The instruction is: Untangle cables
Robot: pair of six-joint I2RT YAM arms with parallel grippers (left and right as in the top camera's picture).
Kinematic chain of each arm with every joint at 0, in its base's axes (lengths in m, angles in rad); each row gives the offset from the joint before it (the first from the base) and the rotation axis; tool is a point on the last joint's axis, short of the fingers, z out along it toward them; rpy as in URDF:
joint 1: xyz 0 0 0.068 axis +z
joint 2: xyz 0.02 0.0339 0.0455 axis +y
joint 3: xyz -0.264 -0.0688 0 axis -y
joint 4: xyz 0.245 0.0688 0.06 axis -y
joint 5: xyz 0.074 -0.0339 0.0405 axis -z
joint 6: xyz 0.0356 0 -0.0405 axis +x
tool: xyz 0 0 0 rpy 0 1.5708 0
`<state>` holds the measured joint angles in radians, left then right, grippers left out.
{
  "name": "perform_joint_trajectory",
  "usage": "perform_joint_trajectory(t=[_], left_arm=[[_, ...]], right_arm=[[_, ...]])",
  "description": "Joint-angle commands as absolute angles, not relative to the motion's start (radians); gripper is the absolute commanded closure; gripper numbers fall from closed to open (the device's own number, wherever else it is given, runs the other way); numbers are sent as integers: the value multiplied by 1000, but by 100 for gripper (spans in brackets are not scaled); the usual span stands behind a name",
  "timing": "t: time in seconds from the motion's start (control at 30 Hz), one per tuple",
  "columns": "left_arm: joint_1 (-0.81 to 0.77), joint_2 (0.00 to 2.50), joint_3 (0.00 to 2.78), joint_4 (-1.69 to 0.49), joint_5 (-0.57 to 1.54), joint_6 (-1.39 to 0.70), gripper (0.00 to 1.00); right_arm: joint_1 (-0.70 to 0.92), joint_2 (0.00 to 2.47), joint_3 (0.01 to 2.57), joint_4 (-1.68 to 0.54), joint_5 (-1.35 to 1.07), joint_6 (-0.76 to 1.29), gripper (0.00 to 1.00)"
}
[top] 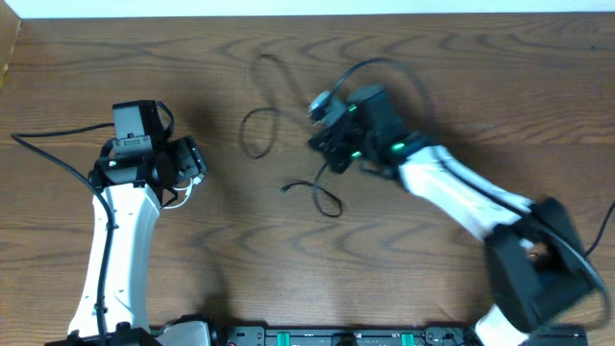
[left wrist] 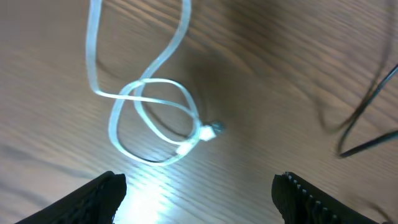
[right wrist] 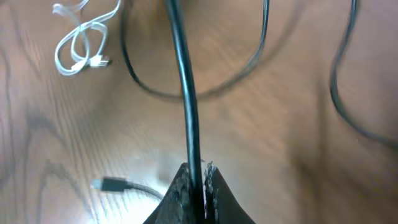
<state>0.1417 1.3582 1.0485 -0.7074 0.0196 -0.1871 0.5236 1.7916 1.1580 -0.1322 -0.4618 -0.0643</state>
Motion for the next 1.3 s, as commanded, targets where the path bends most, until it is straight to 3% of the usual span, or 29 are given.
perform_joint_trajectory(t=[0.0, 0.23, 0.6, 0.77, 0.97, 1.03, 1.17, 1.27], left_arm=[[112, 1367, 1037, -710, 142, -196, 20], [0, 1369, 1037, -706, 142, -197, 20], [-203, 1394, 1037, -696, 142, -197, 20], [-254, 1440, 1037, -643, 142, -197, 20], [-284, 1502, 1037, -620, 150, -197, 20], [-294, 1516, 1037, -620, 150, -197, 20], [-301, 1523, 1037, -620, 149, -197, 20], [-301, 1523, 1037, -620, 149, -197, 20]], right_arm=[[431, 1692, 1163, -211, -377, -59, 99], [190, 1531, 1164, -355, -249, -43, 99], [-213, 1440, 1164, -373, -210, -35, 99], [-262, 1440, 1164, -419, -388, -73, 99], [-208, 1457, 1164, -505, -400, -182, 98], [-181, 1476, 1164, -525, -399, -218, 92], [-133, 1529, 1164, -557, -399, -226, 63], [-102, 1589, 1164, -561, -398, -226, 51]])
